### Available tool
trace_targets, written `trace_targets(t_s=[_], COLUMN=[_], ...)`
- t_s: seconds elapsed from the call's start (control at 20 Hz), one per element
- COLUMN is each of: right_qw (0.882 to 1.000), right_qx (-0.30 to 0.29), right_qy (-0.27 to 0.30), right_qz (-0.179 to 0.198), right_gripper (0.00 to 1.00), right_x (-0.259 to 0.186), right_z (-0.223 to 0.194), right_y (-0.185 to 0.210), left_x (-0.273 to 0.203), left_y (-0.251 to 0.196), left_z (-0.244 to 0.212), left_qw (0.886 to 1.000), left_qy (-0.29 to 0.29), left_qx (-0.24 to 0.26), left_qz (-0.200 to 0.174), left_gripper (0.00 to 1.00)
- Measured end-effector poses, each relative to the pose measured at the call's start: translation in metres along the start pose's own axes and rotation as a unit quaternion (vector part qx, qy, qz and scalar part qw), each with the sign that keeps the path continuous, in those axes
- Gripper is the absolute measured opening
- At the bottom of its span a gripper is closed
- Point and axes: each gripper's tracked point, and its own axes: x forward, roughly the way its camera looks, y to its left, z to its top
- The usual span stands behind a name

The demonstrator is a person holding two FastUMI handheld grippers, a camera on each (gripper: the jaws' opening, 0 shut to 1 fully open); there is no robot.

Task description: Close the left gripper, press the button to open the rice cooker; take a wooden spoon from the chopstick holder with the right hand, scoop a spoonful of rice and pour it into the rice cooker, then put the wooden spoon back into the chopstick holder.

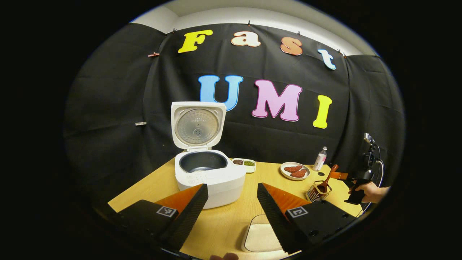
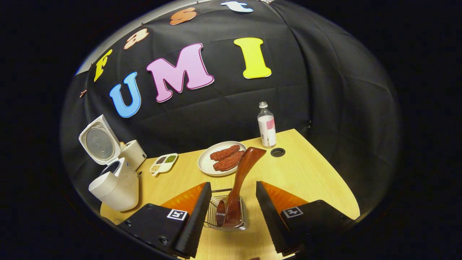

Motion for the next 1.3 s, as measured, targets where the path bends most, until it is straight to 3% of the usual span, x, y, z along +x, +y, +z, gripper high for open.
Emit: trace_targets(t_s=[0.2,0.25,0.3,0.4,0.45,0.5,0.65,0.8,1.05,1.3], right_qw=[0.999,0.999,0.999,0.998,0.999,0.999,0.999,0.999,0.998,0.993], right_qx=[0.027,0.034,0.042,0.042,0.035,0.029,0.016,-0.002,0.034,0.034], right_qy=[0.022,0.024,0.028,0.030,0.030,0.027,0.013,-0.005,-0.046,-0.114], right_qz=[0.007,0.007,0.017,0.025,0.027,0.032,0.045,0.042,0.033,0.024], right_gripper=[0.70,0.53,0.54,0.42,0.27,0.29,0.14,0.09,0.09,0.06], right_x=[0.031,0.038,0.042,0.047,0.048,0.049,0.043,0.037,0.021,-0.037], right_z=[-0.014,-0.016,-0.017,-0.017,-0.018,-0.017,-0.011,-0.001,0.033,0.089], right_y=[-0.009,-0.010,-0.005,-0.002,-0.001,0.001,0.008,0.013,0.014,0.031], left_x=[0.001,0.000,-0.002,-0.001,-0.001,-0.002,-0.004,-0.008,-0.016,-0.024], left_y=[-0.004,-0.005,-0.005,-0.004,-0.004,-0.003,-0.002,-0.002,0.009,0.020], left_z=[-0.010,-0.013,-0.017,-0.022,-0.024,-0.024,-0.023,-0.024,-0.025,-0.015], left_qw=[1.000,1.000,1.000,0.999,0.999,0.999,0.999,0.999,0.999,0.999], left_qy=[0.007,0.010,0.015,0.022,0.024,0.026,0.025,0.025,0.030,0.024], left_qx=[0.010,0.012,0.014,0.016,0.016,0.014,0.013,0.016,0.006,0.006], left_qz=[0.017,0.019,0.022,0.028,0.030,0.031,0.035,0.035,0.037,0.022], left_gripper=[0.95,0.95,0.95,0.95,0.95,0.95,0.95,0.95,0.95,0.95])
